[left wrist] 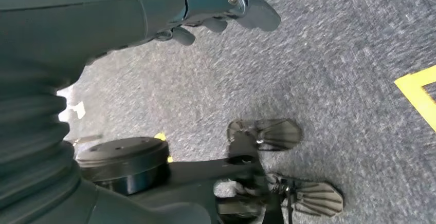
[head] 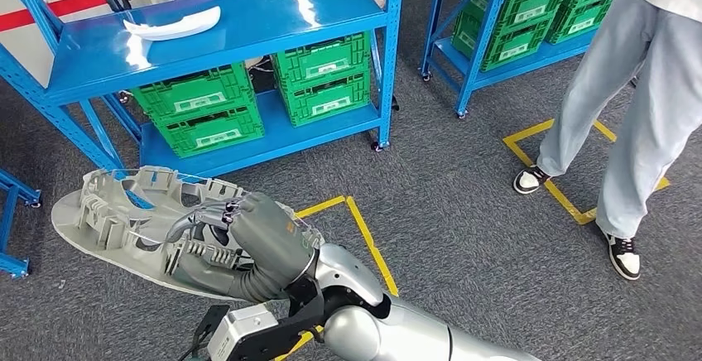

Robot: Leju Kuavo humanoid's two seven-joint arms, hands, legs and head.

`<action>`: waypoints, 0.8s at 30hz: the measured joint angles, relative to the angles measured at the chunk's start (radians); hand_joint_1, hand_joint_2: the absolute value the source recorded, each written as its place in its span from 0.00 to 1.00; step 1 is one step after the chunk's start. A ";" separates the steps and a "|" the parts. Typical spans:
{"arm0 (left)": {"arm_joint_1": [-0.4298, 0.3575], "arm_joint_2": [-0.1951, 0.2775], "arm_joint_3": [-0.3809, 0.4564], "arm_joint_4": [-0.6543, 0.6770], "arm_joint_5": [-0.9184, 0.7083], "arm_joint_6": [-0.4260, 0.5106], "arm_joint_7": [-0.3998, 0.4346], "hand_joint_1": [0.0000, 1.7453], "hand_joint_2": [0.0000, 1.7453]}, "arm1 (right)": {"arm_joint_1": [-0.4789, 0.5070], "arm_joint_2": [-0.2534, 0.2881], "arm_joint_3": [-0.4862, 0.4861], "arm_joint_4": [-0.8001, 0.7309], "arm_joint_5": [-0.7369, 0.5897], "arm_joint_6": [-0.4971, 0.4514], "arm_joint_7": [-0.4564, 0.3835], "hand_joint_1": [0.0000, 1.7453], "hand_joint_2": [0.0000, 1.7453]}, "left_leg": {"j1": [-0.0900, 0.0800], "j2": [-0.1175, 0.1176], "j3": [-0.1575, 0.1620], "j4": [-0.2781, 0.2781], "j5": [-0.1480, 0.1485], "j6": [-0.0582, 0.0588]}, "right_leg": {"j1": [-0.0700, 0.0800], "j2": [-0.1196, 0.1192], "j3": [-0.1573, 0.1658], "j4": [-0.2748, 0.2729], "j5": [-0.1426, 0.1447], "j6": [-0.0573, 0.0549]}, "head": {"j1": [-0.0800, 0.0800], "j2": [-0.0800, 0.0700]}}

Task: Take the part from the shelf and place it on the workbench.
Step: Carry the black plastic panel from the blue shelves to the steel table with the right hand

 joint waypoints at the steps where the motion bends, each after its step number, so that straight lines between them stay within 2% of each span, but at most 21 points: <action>1: 0.000 0.000 0.000 -0.001 -0.001 0.000 -0.007 0.00 1.00 | 0.000 0.000 0.000 0.000 -0.001 -0.001 0.000 1.00 1.00 | -0.003 0.000 0.040 -0.061 -0.014 0.006 | 0.001 -0.001 -0.006 0.001 0.009 0.006 | 0.001 0.000; 2: 0.000 0.000 -0.001 -0.002 -0.001 -0.001 -0.012 0.00 1.00 | 0.001 0.000 0.000 0.000 -0.002 -0.001 -0.001 1.00 1.00 | -0.006 -0.001 0.064 -0.104 -0.033 0.013 | 0.001 -0.003 -0.010 0.002 0.017 0.011 | 0.001 0.000; 3: 0.002 0.000 -0.001 -0.003 -0.001 -0.002 -0.015 0.00 1.00 | 0.001 0.000 0.000 0.000 -0.003 -0.002 -0.001 1.00 1.00 | -0.010 -0.001 0.071 -0.121 -0.038 0.020 | 0.001 -0.004 -0.010 0.000 0.025 0.017 | 0.001 0.000; 5: 0.005 0.000 -0.001 -0.003 -0.002 -0.004 -0.017 0.00 1.00 | 0.001 0.000 0.000 0.000 -0.004 -0.002 -0.002 1.00 1.00 | -0.007 0.001 0.066 -0.124 -0.025 0.037 | -0.001 -0.003 -0.014 0.004 0.026 0.028 | 0.000 0.000; 6: 0.006 0.000 -0.001 -0.003 -0.002 -0.005 -0.019 0.00 1.00 | 0.001 0.000 0.000 0.000 -0.005 -0.002 -0.002 1.00 1.00 | -0.005 0.002 0.064 -0.125 -0.018 0.046 | -0.002 -0.001 -0.024 0.027 0.009 0.034 | 0.002 0.000; 8: 0.007 -0.001 -0.001 -0.003 -0.002 -0.005 -0.021 0.00 1.00 | 0.001 -0.001 0.000 0.000 -0.006 -0.003 -0.002 1.00 1.00 | -0.002 0.003 0.055 -0.125 -0.005 0.056 | -0.005 0.002 -0.067 0.136 -0.060 0.044 | 0.005 0.000; 9: 0.008 -0.001 -0.001 -0.003 -0.002 -0.004 -0.022 0.00 1.00 | 0.002 -0.002 0.000 0.000 -0.007 -0.003 -0.002 1.00 1.00 | -0.002 0.004 0.048 -0.123 0.000 0.057 | -0.007 0.003 -0.095 0.210 -0.097 0.047 | 0.006 0.000; 10: 0.009 -0.001 -0.001 -0.003 -0.002 -0.003 -0.022 0.00 1.00 | 0.003 -0.003 0.000 0.000 -0.007 -0.003 -0.002 1.00 1.00 | -0.002 0.004 0.041 -0.120 0.003 0.056 | -0.008 0.003 -0.115 0.269 -0.120 0.050 | 0.006 0.000; 11: 0.011 -0.001 -0.001 -0.003 -0.002 -0.003 -0.023 0.00 1.00 | 0.004 -0.004 0.000 0.000 -0.008 -0.003 -0.002 1.00 1.00 | -0.001 0.004 0.034 -0.117 0.005 0.054 | -0.010 0.003 -0.120 0.296 -0.127 0.052 | 0.006 0.000; 12: 0.012 -0.001 -0.001 -0.002 -0.002 -0.002 -0.023 0.00 1.00 | 0.004 -0.004 0.000 0.000 -0.007 -0.003 -0.002 1.00 1.00 | -0.001 0.004 0.029 -0.114 0.006 0.053 | -0.012 0.003 -0.104 0.281 -0.117 0.053 | 0.006 0.000; 14: 0.012 -0.001 -0.001 -0.003 -0.003 -0.002 -0.024 0.00 1.00 | 0.004 -0.005 0.000 0.000 -0.005 -0.003 -0.002 1.00 1.00 | 0.001 0.003 0.024 -0.107 0.005 0.048 | -0.014 0.003 -0.025 0.158 -0.070 0.049 | 0.006 0.000; 15: 0.011 -0.001 -0.001 -0.003 -0.004 -0.002 -0.025 0.00 1.00 | 0.004 -0.005 0.000 0.000 -0.004 -0.003 -0.002 1.00 1.00 | 0.001 0.002 0.021 -0.102 0.004 0.043 | -0.013 0.004 0.012 0.093 -0.056 0.046 | 0.006 0.000; 16: 0.010 -0.001 -0.001 -0.003 -0.004 -0.002 -0.025 0.00 1.00 | 0.003 -0.005 0.000 0.000 -0.003 -0.003 -0.002 1.00 1.00 | 0.000 0.002 0.017 -0.099 0.003 0.037 | -0.011 0.004 0.035 0.049 -0.051 0.041 | 0.006 0.000; 18: 0.010 -0.001 -0.001 -0.003 -0.004 -0.002 -0.025 0.00 1.00 | 0.002 -0.005 0.000 0.000 -0.002 -0.003 -0.002 1.00 1.00 | -0.002 0.002 0.010 -0.095 0.003 0.030 | -0.009 0.006 0.046 0.022 -0.055 0.034 | 0.005 0.000; 21: 0.010 0.001 -0.001 -0.002 -0.004 -0.002 -0.025 0.00 1.00 | 0.002 -0.005 0.000 0.000 0.006 -0.004 -0.006 1.00 1.00 | -0.002 0.002 0.012 -0.102 0.006 0.032 | -0.008 0.007 0.045 0.021 -0.053 0.030 | 0.005 0.000; 24: 0.010 0.001 -0.001 -0.002 -0.004 -0.004 -0.026 0.00 1.00 | 0.000 -0.006 0.002 0.000 0.033 -0.014 -0.022 1.00 1.00 | -0.001 0.002 0.013 -0.110 0.012 0.024 | -0.007 0.007 0.043 0.021 -0.051 0.023 | 0.005 0.000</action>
